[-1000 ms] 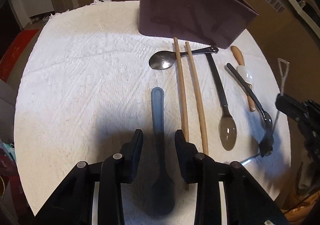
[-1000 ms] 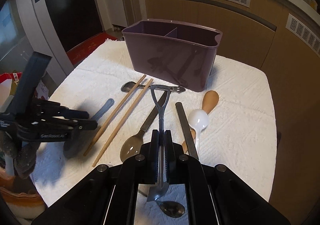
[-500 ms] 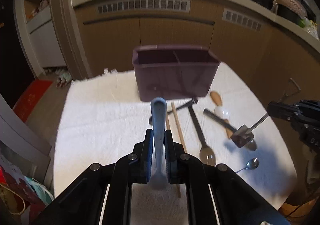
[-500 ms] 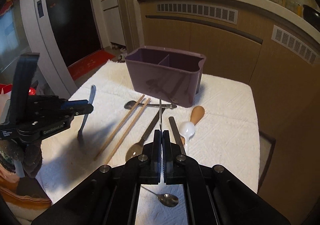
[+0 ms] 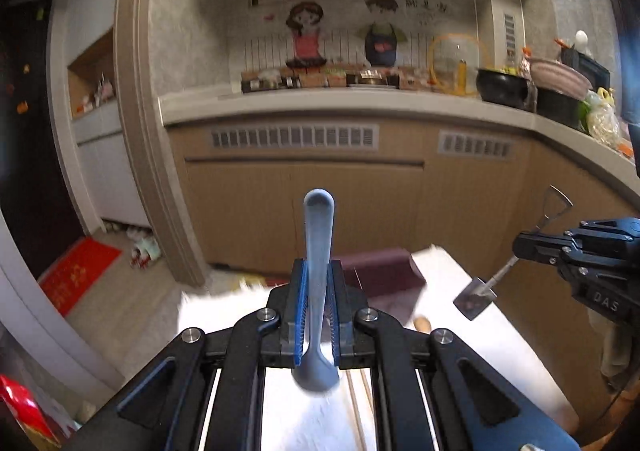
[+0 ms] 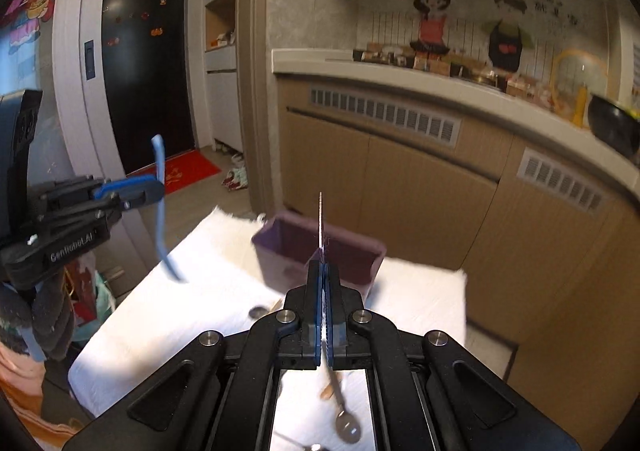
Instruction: Organize utensils
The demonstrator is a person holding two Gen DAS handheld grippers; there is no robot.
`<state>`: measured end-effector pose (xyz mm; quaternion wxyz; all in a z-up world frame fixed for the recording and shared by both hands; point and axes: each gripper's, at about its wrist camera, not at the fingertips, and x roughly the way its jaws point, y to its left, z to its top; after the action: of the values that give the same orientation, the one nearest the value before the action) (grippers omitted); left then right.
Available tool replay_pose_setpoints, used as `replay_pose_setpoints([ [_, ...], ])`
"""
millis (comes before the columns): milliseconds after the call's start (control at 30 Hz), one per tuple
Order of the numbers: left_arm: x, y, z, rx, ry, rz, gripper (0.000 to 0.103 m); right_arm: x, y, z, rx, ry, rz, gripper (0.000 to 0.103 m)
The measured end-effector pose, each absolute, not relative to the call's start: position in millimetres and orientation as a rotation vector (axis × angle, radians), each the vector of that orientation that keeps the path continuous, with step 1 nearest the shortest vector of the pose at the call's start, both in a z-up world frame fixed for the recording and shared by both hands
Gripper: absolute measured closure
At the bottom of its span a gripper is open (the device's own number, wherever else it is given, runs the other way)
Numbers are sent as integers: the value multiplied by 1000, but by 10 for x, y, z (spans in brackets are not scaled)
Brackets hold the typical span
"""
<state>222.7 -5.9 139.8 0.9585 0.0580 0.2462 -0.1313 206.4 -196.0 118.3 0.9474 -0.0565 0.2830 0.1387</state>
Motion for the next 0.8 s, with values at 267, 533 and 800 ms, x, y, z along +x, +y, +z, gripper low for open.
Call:
replay_pose_setpoints([
  [267,2807,-145,1650,88,469,-312,96,2677,-1896,1482,-155,558,241,102],
  [533,3568,-299,1194,63,591,-332,96,3508,-1830,1072,-161,665,215,102],
  [800,3667,-188,514,61,814,-369,95,4011,-1833,243,-115,860,286,100],
])
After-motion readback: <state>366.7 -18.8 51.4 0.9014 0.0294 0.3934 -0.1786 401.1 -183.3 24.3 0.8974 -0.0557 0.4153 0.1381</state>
